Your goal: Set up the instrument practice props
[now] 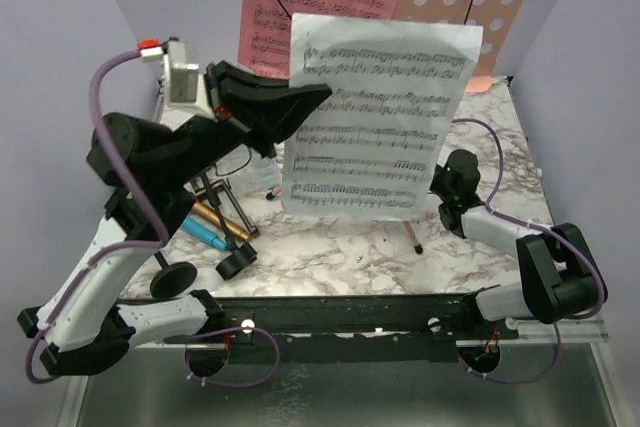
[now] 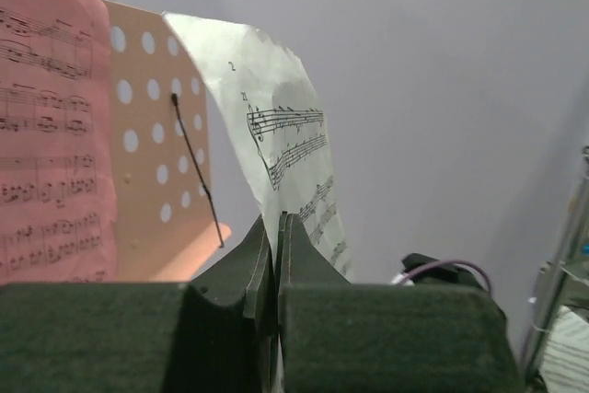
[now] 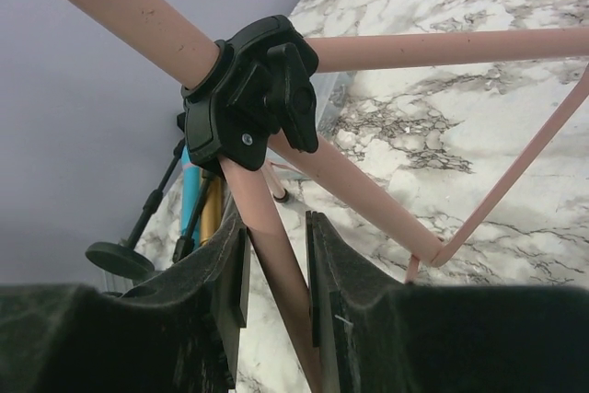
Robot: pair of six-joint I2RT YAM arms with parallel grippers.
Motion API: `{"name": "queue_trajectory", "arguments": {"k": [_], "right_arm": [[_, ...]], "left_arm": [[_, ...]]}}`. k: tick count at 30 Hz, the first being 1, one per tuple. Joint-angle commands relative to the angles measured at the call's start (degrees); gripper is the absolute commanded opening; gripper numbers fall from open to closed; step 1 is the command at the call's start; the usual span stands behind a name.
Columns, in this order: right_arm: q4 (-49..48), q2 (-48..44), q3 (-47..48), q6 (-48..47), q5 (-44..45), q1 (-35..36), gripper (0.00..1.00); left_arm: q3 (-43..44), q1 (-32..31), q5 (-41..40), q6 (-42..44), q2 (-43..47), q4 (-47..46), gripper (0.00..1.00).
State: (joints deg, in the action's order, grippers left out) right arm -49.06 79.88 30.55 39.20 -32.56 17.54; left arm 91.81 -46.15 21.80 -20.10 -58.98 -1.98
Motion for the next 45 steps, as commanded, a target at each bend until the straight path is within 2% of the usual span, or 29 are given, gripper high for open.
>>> {"name": "queue_trajectory", "arguments": {"k": [1, 12, 16, 21, 24, 26, 30, 33, 36, 41, 45], "right_arm": [[15.82, 0.34, -2.39, 2.99, 1.46, 0.69, 0.13], [17.68, -2.70, -2.86, 1.78, 1.00, 0.73, 0.24], [22.28, -5.27, -1.79, 0.20, 2.22, 0.74, 0.33], [36.53, -13.15, 1.29, -2.91, 9.34, 0.67, 0.53], [46.75, -19.59, 3.65, -3.51, 14.54, 0.70, 0.70], [53.41, -24.16, 5.21, -4.18, 17.29, 0.71, 0.76], [64.13, -34.84, 9.62, -6.50, 20.05, 0.72, 0.80], [71.24, -41.79, 16.42, -9.22, 21.22, 0.70, 0.82], [75.58, -43.43, 26.91, -11.99, 20.98, 0.73, 0.79], [79.12, -37.60, 45.19, -14.30, 20.58, 0.74, 0.72], [81.56, -29.18, 59.77, -15.94, 23.98, 0.70, 0.74]], "left_arm": [[6.35, -0.06, -6.52, 7.22, -6.83, -4.42, 0.00], [29.03, 0.08, -5.99, 20.53, -22.90, -0.50, 0.00], [34.10, 0.25, -6.24, 23.57, -26.50, 1.43, 0.00], [34.94, 0.47, -6.47, 24.45, -28.19, 1.66, 0.00], [34.25, 0.65, -7.38, 24.99, -28.74, 1.19, 0.00], [34.23, 0.71, -7.44, 25.65, -29.28, 1.01, 0.00], [34.21, 1.03, -7.47, 26.15, -29.86, 0.49, 0.00], [34.35, 1.11, -7.64, 26.63, -30.09, 0.31, 0.00], [34.40, 1.32, -7.64, 26.86, -30.12, 0.31, 0.00], [34.60, 1.41, -7.65, 27.30, -30.34, 0.13, 0.00], [34.75, 1.40, -7.70, 27.30, -30.71, -0.29, 0.00]]}}
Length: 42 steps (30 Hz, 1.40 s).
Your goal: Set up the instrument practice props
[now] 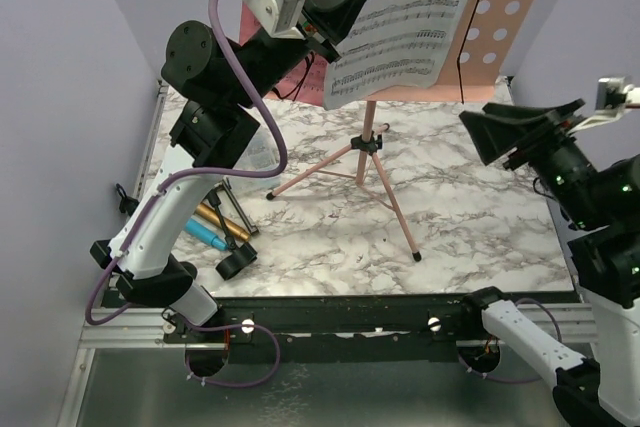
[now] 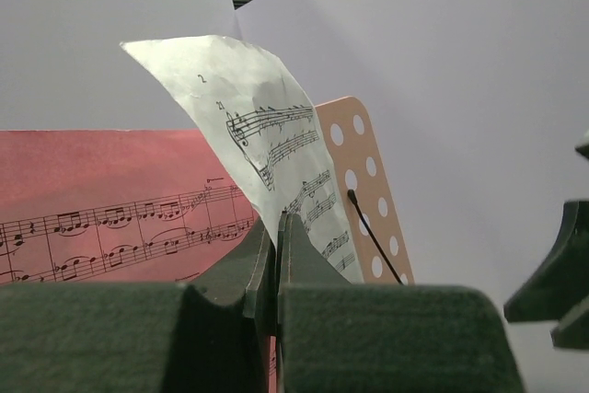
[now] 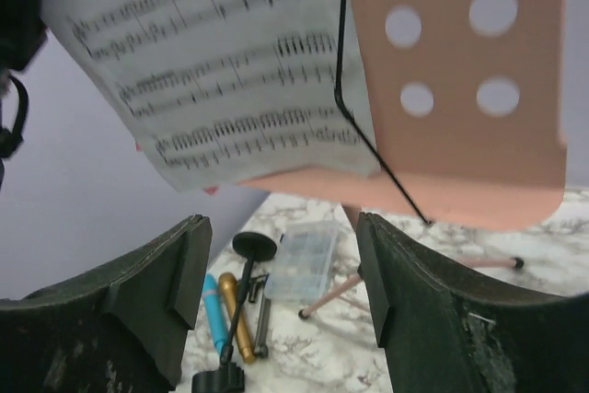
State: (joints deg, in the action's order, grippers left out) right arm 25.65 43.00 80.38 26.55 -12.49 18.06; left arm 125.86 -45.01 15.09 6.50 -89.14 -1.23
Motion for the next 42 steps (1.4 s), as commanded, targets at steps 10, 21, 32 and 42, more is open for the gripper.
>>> {"name": "queue_trajectory", "arguments": {"k": [10, 21, 32, 42], "right_arm": [[12.99, 28.69, 35.17, -3.88, 7.39, 0.17, 0.66], [8.02, 28.97, 35.04, -2.74, 5.24, 0.21, 0.44], [4.76, 30.41, 34.76, -2.56, 3.83, 0.21, 0.36], [1.55, 28.46, 31.89, -2.69, 3.78, 0.17, 0.00]], "left_arm": [[0.94, 0.28, -0.52, -0.28, -1.14, -1.75, 0.00], [0.94, 0.28, 0.03, -0.35, -1.94, -1.92, 0.00], [0.99, 0.28, -2.02, -0.51, -2.99, -3.21, 0.00], [0.30, 0.26, -6.13, 0.10, -3.45, -5.14, 0.00]]}}
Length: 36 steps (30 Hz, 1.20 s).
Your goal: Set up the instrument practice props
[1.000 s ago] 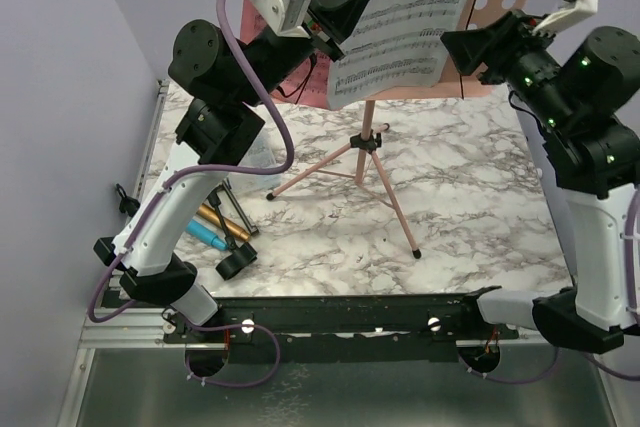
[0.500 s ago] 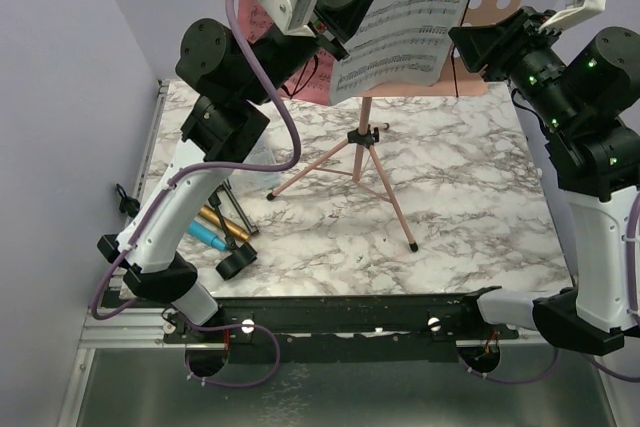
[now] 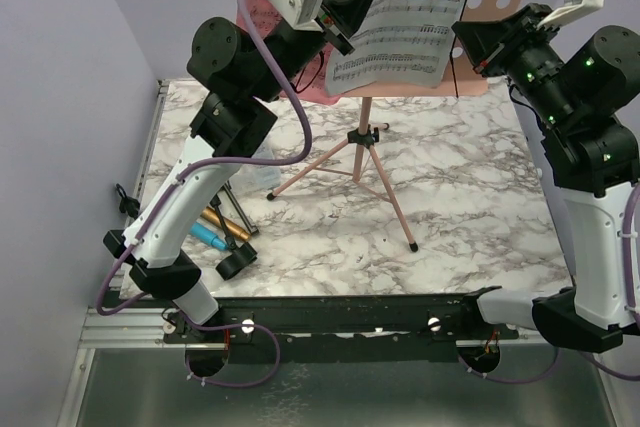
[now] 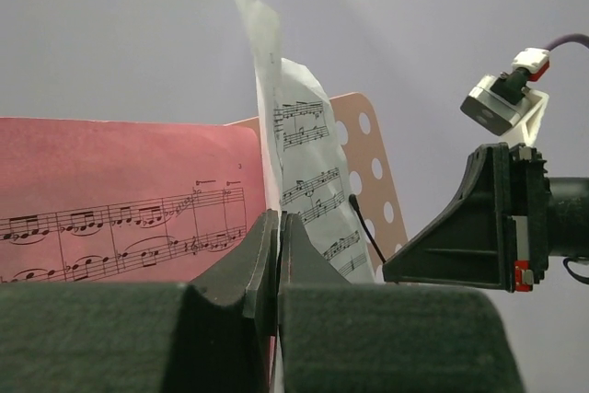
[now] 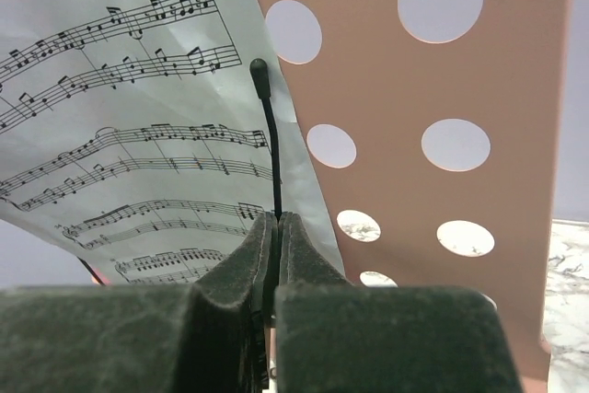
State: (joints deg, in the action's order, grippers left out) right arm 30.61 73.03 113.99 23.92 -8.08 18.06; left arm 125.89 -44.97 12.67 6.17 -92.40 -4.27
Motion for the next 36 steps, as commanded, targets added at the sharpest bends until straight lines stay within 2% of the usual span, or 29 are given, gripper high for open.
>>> {"name": "queue_trajectory", "arguments": {"k": [1, 8, 14, 25, 36], "right_arm": [[-4.04, -2.05, -2.54, -0.12, -0.46, 0.19, 0.00], [-13.09, -6.58, -10.81, -1.66, -1.75, 0.21, 0.00], [-18.04, -7.89, -13.80, -1.97, -4.29, 0.16, 0.00], [-17.52, -6.71, -12.15, -2.57, -6.06, 0.16, 0.00], [-17.69, -6.88, -12.44, -2.82, -5.37, 0.22, 0.00]], "left_arm": [[0.00, 0.23, -4.25, 0.82, -0.14, -2.25, 0.00], [-0.23, 0.23, -5.11, 1.30, -0.70, -2.97, 0.00], [1.52, 0.23, -3.61, -0.07, -2.73, -2.98, 0.00], [6.78, 0.19, 0.33, -5.70, -7.74, -3.97, 0.00], [2.80, 0.23, -1.45, -9.99, -6.52, -10.45, 0.00]]}}
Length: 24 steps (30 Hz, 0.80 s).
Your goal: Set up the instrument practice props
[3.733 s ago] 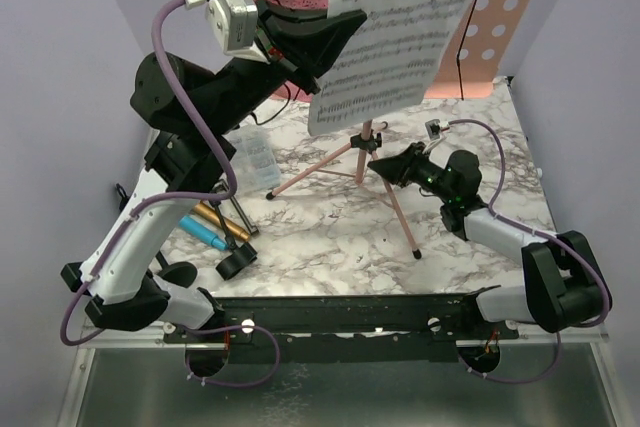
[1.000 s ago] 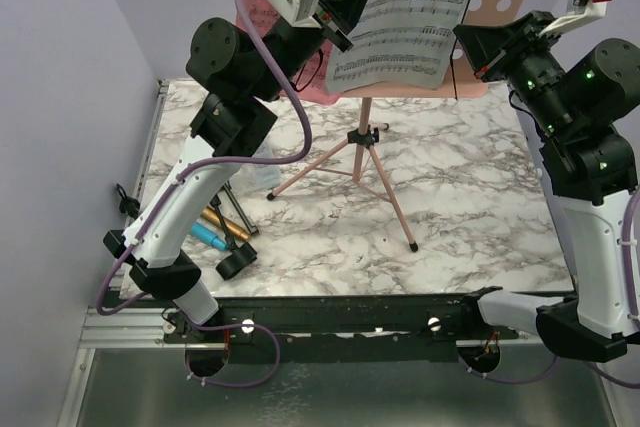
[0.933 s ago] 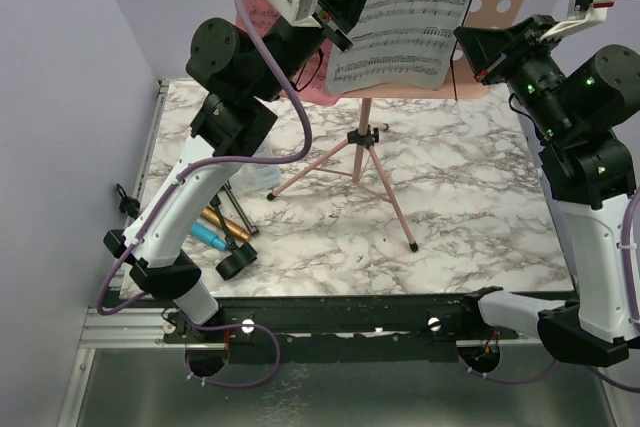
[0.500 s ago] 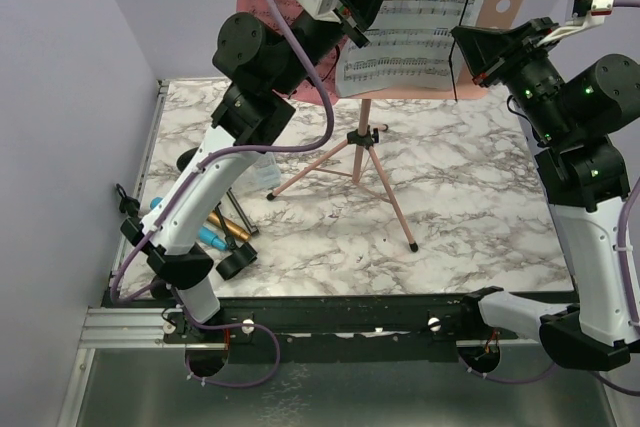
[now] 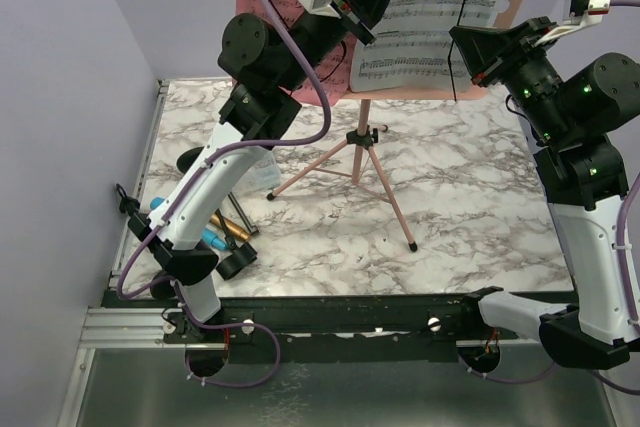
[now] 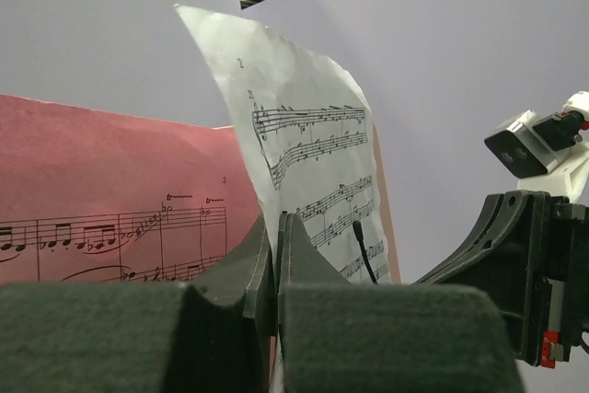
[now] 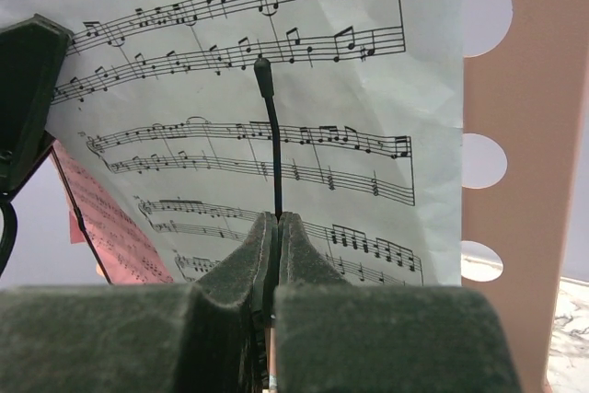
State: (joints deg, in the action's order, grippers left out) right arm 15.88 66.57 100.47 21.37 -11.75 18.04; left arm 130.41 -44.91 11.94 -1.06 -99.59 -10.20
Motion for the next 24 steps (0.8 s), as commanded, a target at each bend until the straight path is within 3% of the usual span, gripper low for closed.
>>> {"name": "queue_trajectory", "arguments": {"k": [1, 14, 21, 24], "right_arm": [[-3.00, -0.32, 1.22, -0.19, -1.92, 0.22, 0.00], [-2.05, -0.13, 1.42, 0.13, -1.79, 0.22, 0.01], [-0.82, -0.17, 1.46, 0.46, -1.16, 0.23, 0.36], [0.46, -0.63, 1.73, 0.60, -1.25, 0.24, 0.39]], "left_arm": [[-1.49, 0.16, -0.87, -2.73, 0.58, -4.73, 0.00], [-0.13, 0.17, 0.33, -3.58, -1.44, -4.61, 0.00], [-1.27, 0.12, -1.75, -3.09, -0.55, -4.63, 0.01], [-1.91, 0.17, -2.76, -3.13, 0.00, -4.90, 0.15]]}}
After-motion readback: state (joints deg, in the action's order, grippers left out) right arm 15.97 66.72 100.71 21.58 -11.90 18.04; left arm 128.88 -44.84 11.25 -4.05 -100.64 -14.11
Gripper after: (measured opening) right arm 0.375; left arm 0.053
